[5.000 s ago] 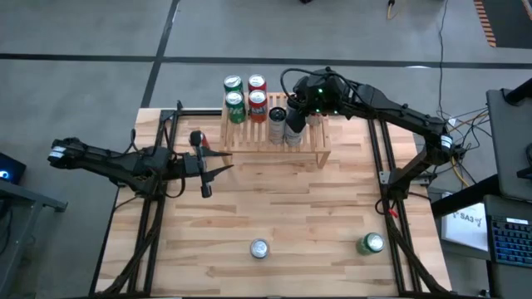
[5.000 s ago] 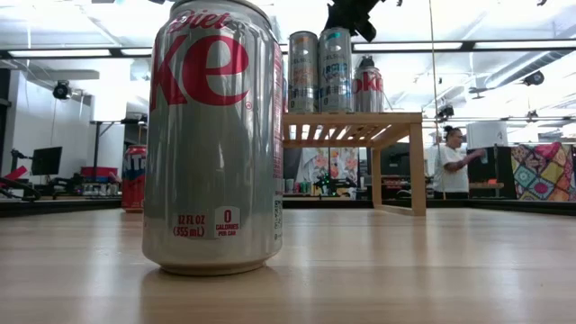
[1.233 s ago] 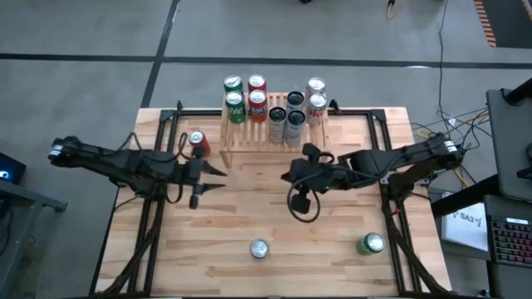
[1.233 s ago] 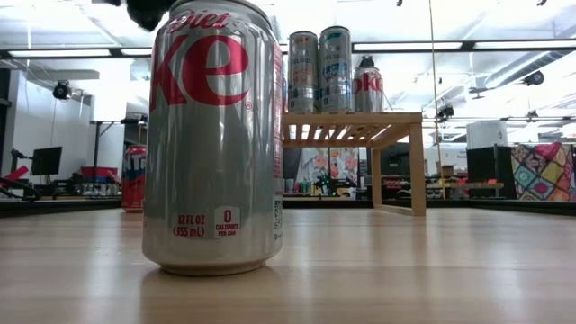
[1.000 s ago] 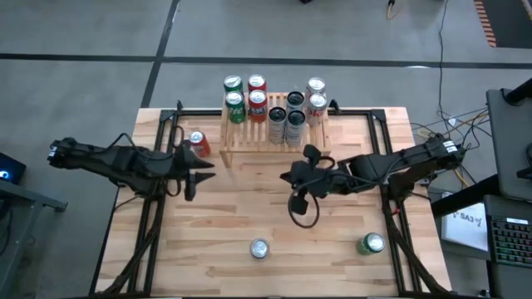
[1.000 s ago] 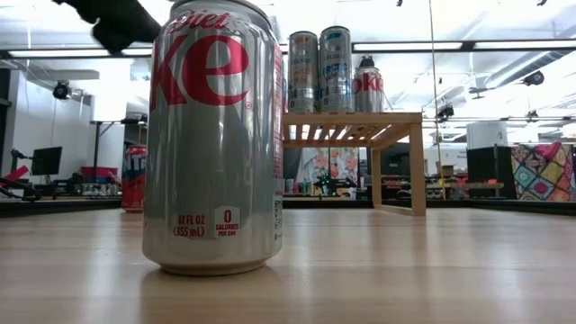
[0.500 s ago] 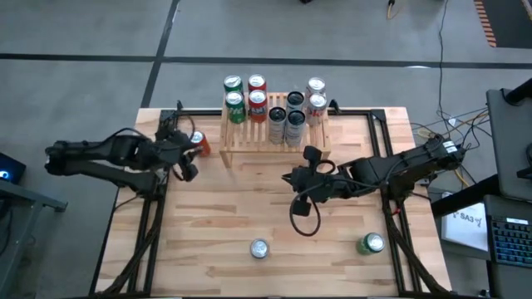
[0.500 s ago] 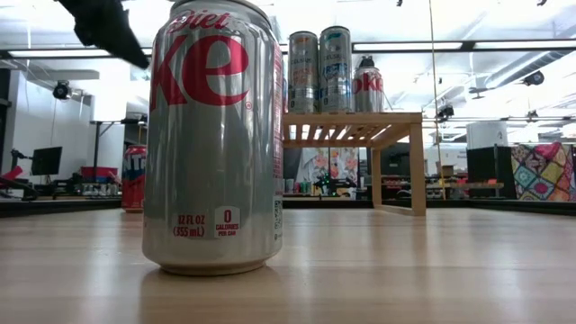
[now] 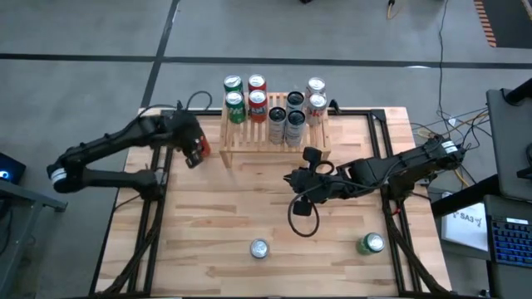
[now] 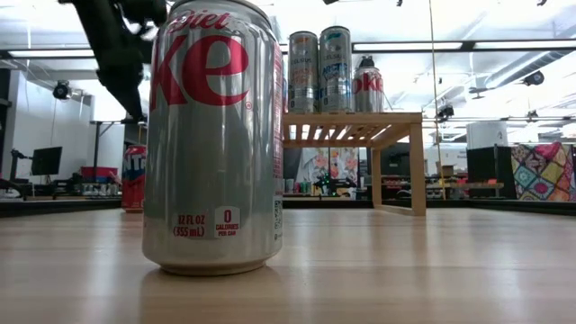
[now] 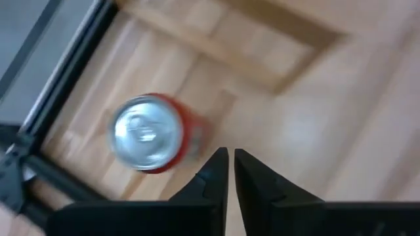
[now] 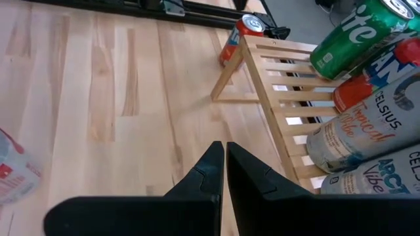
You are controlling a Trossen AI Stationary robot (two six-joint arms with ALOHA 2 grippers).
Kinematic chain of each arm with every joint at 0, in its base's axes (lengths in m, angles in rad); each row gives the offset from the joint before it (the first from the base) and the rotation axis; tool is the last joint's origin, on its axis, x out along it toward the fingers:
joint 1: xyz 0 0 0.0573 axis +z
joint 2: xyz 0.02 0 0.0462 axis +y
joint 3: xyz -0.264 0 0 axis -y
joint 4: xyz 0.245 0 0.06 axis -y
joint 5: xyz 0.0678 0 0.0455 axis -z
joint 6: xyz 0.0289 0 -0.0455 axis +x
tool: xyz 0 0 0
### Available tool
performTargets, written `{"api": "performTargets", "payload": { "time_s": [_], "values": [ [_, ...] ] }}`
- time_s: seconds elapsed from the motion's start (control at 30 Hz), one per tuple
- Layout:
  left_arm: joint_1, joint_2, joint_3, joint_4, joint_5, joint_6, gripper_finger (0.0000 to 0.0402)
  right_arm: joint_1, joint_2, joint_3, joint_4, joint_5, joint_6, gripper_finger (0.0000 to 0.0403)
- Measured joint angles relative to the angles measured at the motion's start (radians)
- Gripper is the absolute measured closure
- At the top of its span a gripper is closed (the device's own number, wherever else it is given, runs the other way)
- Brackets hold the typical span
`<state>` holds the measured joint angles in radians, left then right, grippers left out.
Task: Place canned beverage on shelf
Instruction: Put the red soda can aligned with other red soda can on the shelf
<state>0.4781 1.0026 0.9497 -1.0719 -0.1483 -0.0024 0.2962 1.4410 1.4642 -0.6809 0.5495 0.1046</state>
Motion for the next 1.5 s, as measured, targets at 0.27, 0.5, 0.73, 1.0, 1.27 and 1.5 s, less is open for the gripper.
{"api": "performTargets", "payload": {
  "time_s": [0.27,0.5,0.73,1.0,1.27,1.5],
  "values": [
    [0.247,0.112,0.003,0.032,-0.009,0.101,0.0395,0.0,-0.001,-0.004,-0.002,-0.001,-0.001,0.0394],
    [0.273,0.114,0.003,0.049,-0.003,0.14,0.0368,0.0,-0.001,-0.004,-0.002,-0.002,-0.001,0.0394],
    [0.273,0.097,0.003,0.052,-0.003,0.131,0.0267,0.0,-0.001,-0.004,0.0,-0.002,-0.001,0.0394],
    [0.273,0.11,0.004,0.097,-0.005,0.068,0.0122,0.0,-0.001,-0.004,0.006,-0.002,0.0,0.0394],
    [0.273,0.114,-0.002,0.102,0.009,0.06,0.007,0.0,-0.001,-0.004,0.006,-0.002,0.0,0.0394],
    [0.272,0.115,-0.033,0.112,0.009,0.045,0.0074,0.0,-0.001,-0.004,0.006,-0.002,0.0,0.0394]
  ]
}}
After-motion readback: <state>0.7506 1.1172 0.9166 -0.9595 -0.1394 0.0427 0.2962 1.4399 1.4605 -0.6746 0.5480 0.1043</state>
